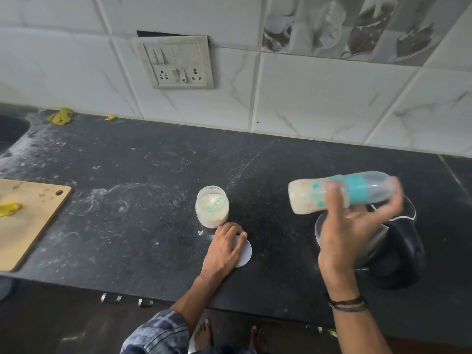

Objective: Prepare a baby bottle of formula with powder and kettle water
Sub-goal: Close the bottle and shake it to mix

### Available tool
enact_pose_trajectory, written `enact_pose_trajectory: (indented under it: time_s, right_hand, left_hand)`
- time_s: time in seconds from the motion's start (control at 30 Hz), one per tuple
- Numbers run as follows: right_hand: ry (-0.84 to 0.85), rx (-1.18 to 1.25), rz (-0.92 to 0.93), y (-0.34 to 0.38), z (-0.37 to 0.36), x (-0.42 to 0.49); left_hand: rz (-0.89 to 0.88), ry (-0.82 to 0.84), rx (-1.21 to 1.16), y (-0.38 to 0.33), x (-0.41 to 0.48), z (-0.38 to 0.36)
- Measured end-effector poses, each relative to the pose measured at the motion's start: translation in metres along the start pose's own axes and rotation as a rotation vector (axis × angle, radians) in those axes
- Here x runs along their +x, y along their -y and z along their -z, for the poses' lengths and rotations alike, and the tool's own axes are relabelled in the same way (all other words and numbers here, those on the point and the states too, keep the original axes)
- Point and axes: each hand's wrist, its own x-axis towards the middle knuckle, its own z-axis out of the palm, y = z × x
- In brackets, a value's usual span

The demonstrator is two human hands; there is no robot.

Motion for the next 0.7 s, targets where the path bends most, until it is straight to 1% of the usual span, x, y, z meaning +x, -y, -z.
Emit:
enact_pose_trajectory:
  time_s: [0.03, 0.07, 0.1, 0.17, 0.2, 0.23, 0.33, 0.37, 0.4, 0.43, 0.5, 0.53, 0.57, 0.7]
  right_hand:
    - [-0.049, -0.007, 0.029, 0.0, 0.001, 0.001]
    - [-0.035, -0.016, 0.039, 0.0, 0.001, 0.003]
    - [0.043, -0.038, 0.023, -0.002, 0.0, 0.004]
    - [0.287, -0.11, -0.072, -0.008, 0.0, 0.004]
    - [0.337, -0.114, -0.102, -0.009, 0.002, 0.003]
    - [0.31, -0.097, -0.086, -0.008, 0.003, 0.003]
    - [0.057, -0.004, 0.008, 0.003, 0.002, 0.005]
    - [-0.005, 0.009, 0.029, 0.002, 0.002, 0.007]
    - [-0.018, 0.006, 0.04, 0.0, 0.001, 0.009]
    - [0.031, -0.012, 0.022, -0.002, 0.0, 0.011]
    - [0.266, -0.063, -0.088, -0.007, 0.0, 0.011]
    - [0.334, -0.069, -0.14, -0.009, 0.001, 0.009]
    - [0.322, -0.058, -0.157, -0.011, 0.003, 0.008]
    - [0.03, 0.054, -0.092, -0.009, 0.002, 0.006]
  left_hand:
    - [-0.001, -0.002, 0.002, 0.0, 0.0, 0.0]
    - [-0.001, -0.001, 0.005, 0.0, 0.0, 0.0]
    - [-0.002, 0.001, 0.009, 0.001, 0.0, 0.0]
    - [-0.006, -0.002, 0.014, 0.002, 0.0, 0.0]
    - [-0.005, -0.003, 0.013, 0.001, 0.0, 0.0]
    - [-0.004, -0.004, 0.013, 0.0, 0.0, -0.001]
    - [-0.007, 0.001, 0.01, -0.001, 0.001, 0.0]
    - [-0.007, 0.0, 0.009, 0.0, 0.001, -0.001]
    - [-0.005, 0.002, 0.011, 0.001, 0.001, -0.001]
    - [-0.002, 0.005, 0.015, 0.002, 0.001, -0.001]
    - [-0.001, 0.005, 0.018, 0.002, 0.0, -0.001]
    - [-0.001, 0.007, 0.018, 0.002, 0.0, -0.001]
    - [0.0, 0.008, 0.019, 0.001, 0.0, -0.001]
    - [-0.007, 0.004, 0.022, -0.002, 0.001, 0.0]
